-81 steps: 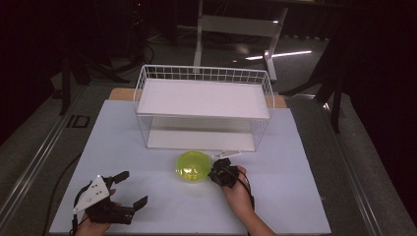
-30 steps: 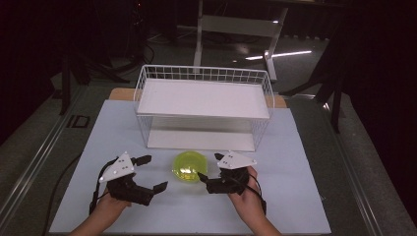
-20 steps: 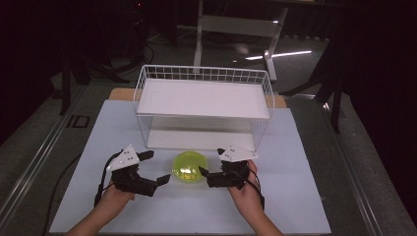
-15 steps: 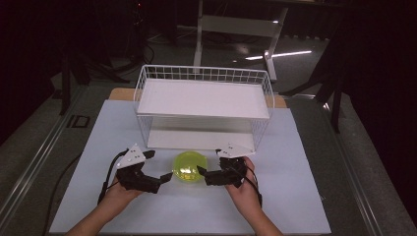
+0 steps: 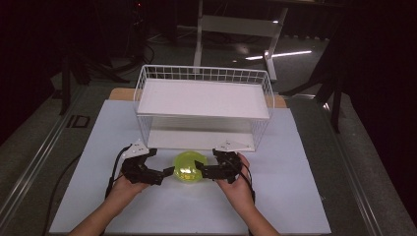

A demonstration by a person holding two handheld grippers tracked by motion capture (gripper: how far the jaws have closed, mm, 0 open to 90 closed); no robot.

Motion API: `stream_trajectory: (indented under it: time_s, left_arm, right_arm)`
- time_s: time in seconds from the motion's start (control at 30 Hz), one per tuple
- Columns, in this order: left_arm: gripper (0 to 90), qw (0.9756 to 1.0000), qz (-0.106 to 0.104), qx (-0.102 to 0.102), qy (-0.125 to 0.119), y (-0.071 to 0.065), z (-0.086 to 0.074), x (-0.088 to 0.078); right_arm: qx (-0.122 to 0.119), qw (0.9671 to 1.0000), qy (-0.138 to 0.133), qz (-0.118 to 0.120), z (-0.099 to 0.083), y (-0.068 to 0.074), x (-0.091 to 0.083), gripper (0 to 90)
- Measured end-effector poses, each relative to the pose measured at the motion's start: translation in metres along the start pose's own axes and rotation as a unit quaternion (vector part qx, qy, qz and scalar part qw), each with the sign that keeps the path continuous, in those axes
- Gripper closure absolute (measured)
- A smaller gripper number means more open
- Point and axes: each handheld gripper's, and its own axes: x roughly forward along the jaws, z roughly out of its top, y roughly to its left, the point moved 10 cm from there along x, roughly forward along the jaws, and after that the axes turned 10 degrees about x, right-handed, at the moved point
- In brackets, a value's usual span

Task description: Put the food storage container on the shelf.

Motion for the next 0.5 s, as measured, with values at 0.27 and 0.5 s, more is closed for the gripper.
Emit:
stream_trajectory:
  time_s: [0.27,0.5]
  left_arm:
    - [15.8,0.9983,-0.017,-0.055,0.009,0.002,-0.007,0.007]
    - [31.4,0.9959,-0.008,-0.072,0.054,-0.001,-0.016,0.018]
  right_arm:
    - [0.006,0.9998,0.015,-0.013,-0.004,-0.002,0.009,36.5]
    - [0.014,0.9992,0.029,-0.023,-0.012,-0.007,0.008,44.5]
